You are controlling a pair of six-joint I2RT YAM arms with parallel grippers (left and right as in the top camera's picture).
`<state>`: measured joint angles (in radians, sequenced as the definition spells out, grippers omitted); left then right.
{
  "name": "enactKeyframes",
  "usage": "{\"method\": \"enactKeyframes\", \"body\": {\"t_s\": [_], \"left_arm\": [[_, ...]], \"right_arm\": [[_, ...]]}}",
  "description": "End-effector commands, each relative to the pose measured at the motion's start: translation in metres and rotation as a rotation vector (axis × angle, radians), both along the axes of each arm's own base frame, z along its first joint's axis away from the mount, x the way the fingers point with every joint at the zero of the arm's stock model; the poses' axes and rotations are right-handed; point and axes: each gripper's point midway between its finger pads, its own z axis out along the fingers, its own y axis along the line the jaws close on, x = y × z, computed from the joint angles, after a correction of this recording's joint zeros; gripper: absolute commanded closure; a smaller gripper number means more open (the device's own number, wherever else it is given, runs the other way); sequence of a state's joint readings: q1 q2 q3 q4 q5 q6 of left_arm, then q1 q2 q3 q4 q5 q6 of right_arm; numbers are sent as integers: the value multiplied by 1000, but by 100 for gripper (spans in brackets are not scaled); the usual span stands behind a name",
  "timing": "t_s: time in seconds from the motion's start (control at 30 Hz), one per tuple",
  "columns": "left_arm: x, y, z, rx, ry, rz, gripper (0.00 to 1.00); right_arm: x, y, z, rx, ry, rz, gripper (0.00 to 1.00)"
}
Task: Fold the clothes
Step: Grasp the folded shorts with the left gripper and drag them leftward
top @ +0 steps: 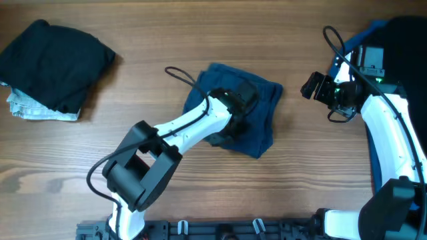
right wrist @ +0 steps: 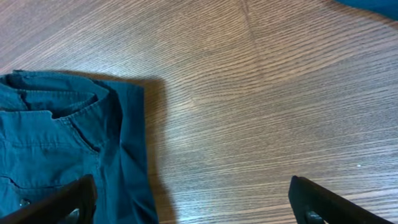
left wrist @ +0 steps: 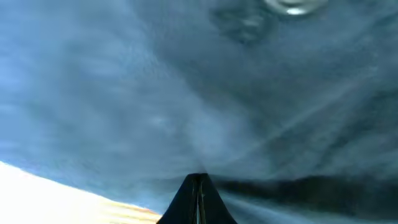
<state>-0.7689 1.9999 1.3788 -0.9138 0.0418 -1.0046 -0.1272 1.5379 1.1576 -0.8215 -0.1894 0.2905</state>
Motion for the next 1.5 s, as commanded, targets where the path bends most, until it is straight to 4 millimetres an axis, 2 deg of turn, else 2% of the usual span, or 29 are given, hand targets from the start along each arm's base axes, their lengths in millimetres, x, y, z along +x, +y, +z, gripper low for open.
{"method": "enactKeyframes", "body": {"t_s": [0.0,0.17,0.23,0.33,0.37,0.43,0.5,0.6,0.7,0.73,0.83,0.93,1.07,1.17,1.23,1.3,1.37,1.43,1.47], "left_arm": [[19,49,-6,193,-57,-43,96],[41,84,-6,226,-55,-15,96],[56,98,1,216,-67,5,96],[95,125,29,193,-149,50,96],[114,137,39,180,-187,64,96],[136,149,52,100,-211,80,96],[139,142,71,-79,-166,107,96],[124,120,87,-212,-120,89,96],[101,74,82,-266,-67,-13,96],[97,65,80,-267,-66,-35,96],[80,22,65,-271,-40,-90,96],[59,-8,48,-258,2,-140,96],[26,-35,15,-204,81,-222,96],[10,-41,-12,-159,135,-255,96],[8,-31,-25,-103,157,-251,96],[15,-7,-28,-14,153,-226,96],[24,29,-27,103,155,-185,96],[38,82,-23,255,159,-122,96],[44,98,-21,291,155,-100,96]], "right_arm": [[5,-3,7,-16,-25,-7,0],[5,-3,7,-16,-25,-7,0],[5,-3,7,-16,-25,-7,0],[5,-3,7,-16,-25,-7,1],[5,-3,7,-16,-25,-7,1],[5,-3,7,-16,-25,-7,0],[5,-3,7,-16,-25,-7,0],[5,-3,7,-16,-25,-7,1],[5,-3,7,-16,-25,-7,0],[5,-3,7,-16,-25,-7,1],[5,-3,7,-16,-25,-7,1],[5,-3,7,-16,-25,-7,0],[5,-3,7,-16,-25,-7,1],[5,-3,7,-16,-25,-7,0],[5,-3,7,-16,-25,-7,1],[5,-3,7,-16,-25,-7,1],[5,-3,7,-16,-25,-7,0],[5,-3,7,-16,-25,-7,0],[5,-3,7,-16,-25,-7,1]]}}
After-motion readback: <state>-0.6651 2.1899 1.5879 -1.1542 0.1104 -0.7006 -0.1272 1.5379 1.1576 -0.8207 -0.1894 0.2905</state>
